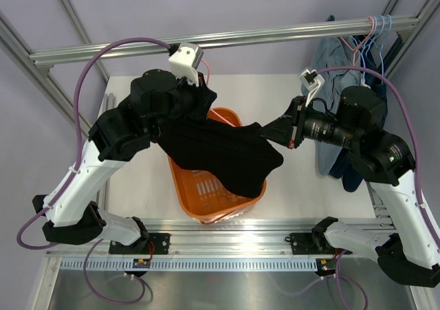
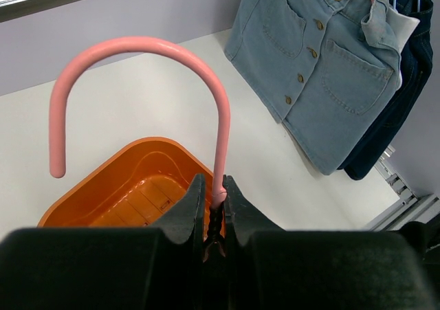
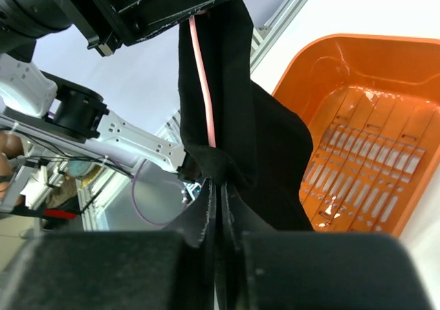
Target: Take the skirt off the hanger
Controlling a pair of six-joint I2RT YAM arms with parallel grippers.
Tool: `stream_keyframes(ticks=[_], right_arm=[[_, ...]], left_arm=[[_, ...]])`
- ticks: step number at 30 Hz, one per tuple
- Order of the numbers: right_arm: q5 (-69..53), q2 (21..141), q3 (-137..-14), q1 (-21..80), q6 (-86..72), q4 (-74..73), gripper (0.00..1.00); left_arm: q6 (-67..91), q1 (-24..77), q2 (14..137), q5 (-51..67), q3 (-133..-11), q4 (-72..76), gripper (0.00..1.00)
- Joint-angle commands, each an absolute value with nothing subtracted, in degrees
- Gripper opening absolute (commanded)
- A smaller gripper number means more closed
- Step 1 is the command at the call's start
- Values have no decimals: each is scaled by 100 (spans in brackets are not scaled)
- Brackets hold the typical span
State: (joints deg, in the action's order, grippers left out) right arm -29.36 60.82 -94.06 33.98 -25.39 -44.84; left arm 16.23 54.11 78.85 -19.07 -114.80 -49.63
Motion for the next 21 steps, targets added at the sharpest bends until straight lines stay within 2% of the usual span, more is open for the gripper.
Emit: stream_keyframes(ticks=[1, 6, 8, 11, 17, 21], right_arm=[[-2830, 6047, -9448, 3463, -2523, -4210, 0], [-2576, 5924, -9422, 3463, -2470, -4306, 0], [-2383, 5732, -9335, 3463, -2417, -4368, 0], [-1987, 5346, -9045, 3463, -2312, -4464, 0], [-1286, 4739, -8561, 3454, -2294, -4658, 0], [-862, 4570, -8394, 3463, -2206, -4807, 0]], left_arm=[[1556, 5449, 7787, -1845, -11637, -4509, 0], [1591, 5441, 7734, -2310, -11549, -4588, 0], [1669, 5406, 7673, -3126, -11575, -4597, 0], [1600, 4986, 7708, -3524, -11872, -4605, 0], [1547, 4018, 7480, -2805, -12215, -4201, 0], [1485, 3902, 7296, -2427, -12350, -4482, 0]])
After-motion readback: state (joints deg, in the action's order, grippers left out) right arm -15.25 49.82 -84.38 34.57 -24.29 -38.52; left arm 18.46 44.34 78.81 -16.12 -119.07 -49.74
